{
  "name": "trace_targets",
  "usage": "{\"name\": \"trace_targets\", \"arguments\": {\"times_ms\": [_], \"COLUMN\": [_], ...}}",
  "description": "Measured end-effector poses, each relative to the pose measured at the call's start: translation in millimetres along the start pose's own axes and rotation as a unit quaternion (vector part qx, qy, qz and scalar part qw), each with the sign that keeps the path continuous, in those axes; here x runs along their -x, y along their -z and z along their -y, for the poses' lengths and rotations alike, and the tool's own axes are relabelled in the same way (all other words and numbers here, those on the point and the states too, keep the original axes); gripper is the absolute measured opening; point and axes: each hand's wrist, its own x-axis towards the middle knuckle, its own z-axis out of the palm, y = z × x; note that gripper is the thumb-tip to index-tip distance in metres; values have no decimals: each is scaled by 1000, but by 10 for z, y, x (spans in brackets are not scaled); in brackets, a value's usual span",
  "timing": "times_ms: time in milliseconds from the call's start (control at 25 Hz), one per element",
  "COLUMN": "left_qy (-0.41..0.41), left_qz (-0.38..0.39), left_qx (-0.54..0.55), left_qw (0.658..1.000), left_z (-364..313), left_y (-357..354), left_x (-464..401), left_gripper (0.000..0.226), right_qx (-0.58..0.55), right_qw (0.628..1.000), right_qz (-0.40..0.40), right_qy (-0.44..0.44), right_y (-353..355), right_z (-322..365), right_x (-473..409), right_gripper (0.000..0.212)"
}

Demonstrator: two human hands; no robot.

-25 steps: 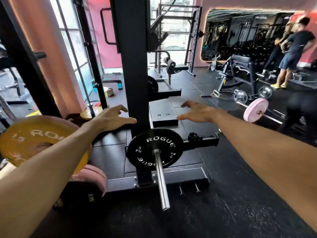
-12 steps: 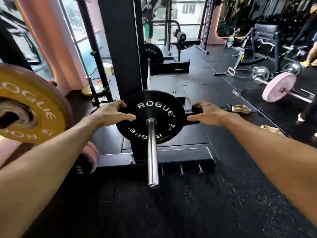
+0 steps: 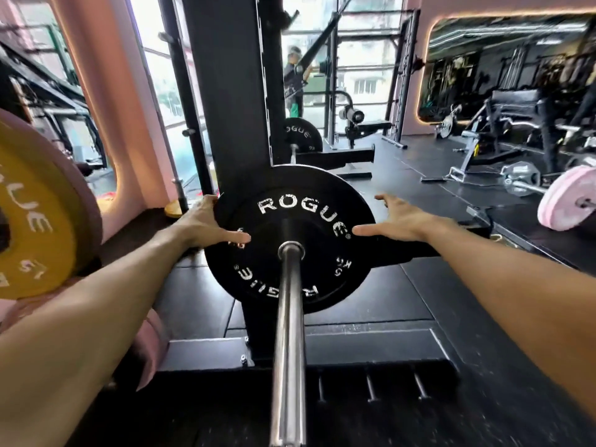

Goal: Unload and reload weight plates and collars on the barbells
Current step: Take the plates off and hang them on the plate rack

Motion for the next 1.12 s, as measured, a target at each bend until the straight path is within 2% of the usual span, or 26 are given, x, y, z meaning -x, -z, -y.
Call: {"name": "trace_targets", "arguments": {"times_ms": [120,280,440,560,840,1120], "left_qy": [2,-14,-45,-60,-65,-100], "left_qz": [-34,-95,-192,-185,-161,-174], "left_qx": [-23,51,54,57,74,65], "left_qw": [999,994,979,979,982,977], "left_z": [102,262,345,433,495,586], "left_y": [-255,-551,-765,-779,-675,-538], "left_x": [-543,-991,-1194,-1199,-797,157], "left_gripper": [145,140,122,108,108,114], "right_qx": [-27,-21,-105,-148,-186,-174], "right_qw": [999,996,976,971,962,961], "right_qz": [-38,-85,-191,-184,-195,-211], "right_qy": [-13,-12,3,28,34,46], "right_y": [-228,-663,-946,-947,-966,-976], "right_z": [-24,-28,-117,-141,-196,-193], "right_x": [-561,-1089,-1433,-1513,-971,115], "right_gripper": [133,141,112,100,99,101]}}
